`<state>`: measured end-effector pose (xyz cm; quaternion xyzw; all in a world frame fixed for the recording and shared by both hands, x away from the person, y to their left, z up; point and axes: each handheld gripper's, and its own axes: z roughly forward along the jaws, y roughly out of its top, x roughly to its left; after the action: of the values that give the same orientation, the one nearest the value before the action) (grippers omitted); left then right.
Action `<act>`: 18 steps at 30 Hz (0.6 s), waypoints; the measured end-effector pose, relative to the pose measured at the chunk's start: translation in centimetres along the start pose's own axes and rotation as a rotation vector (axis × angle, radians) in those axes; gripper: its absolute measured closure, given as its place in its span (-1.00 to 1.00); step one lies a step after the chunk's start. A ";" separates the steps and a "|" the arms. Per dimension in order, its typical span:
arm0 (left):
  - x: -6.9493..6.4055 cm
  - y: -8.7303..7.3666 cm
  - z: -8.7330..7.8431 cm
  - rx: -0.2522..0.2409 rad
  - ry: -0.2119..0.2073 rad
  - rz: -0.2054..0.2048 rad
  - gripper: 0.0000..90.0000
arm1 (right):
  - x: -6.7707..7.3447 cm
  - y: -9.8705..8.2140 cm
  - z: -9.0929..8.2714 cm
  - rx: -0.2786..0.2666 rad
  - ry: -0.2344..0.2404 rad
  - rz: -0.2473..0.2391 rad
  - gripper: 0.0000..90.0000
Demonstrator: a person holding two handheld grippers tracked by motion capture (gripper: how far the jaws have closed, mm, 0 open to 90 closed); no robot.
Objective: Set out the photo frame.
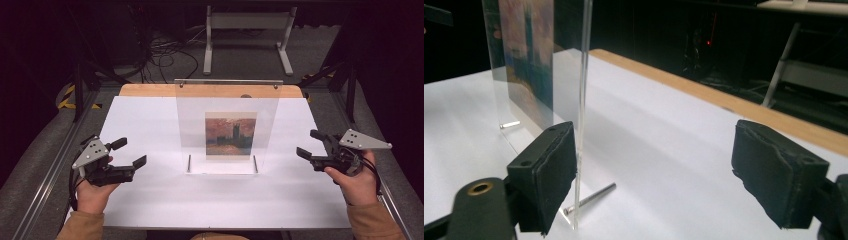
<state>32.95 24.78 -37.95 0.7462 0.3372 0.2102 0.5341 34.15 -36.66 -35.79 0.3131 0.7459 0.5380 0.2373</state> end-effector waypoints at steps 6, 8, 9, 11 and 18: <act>0.3 -2.2 1.3 0.025 -0.019 -0.010 -0.83 | -0.2 -1.9 0.7 0.024 -0.002 0.019 -0.65; 0.3 -3.0 1.8 0.028 -0.024 -0.012 -0.84 | -0.4 -3.4 1.4 0.062 0.012 0.026 -0.66; 0.3 -3.6 2.2 0.021 -0.028 -0.018 -0.85 | -0.4 -3.6 1.5 0.071 0.013 0.020 -0.66; 0.2 -4.0 2.4 0.025 -0.026 -0.025 -0.85 | -0.4 -3.9 1.6 0.073 0.008 0.012 -0.65; 0.1 -5.9 3.5 0.074 -0.004 0.000 -0.86 | -0.1 -6.8 2.7 0.072 0.009 0.024 -0.65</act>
<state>33.79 23.75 -44.67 0.7658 0.3437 0.1959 0.5070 34.69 -36.50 -43.06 0.3279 0.7618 0.5152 0.2159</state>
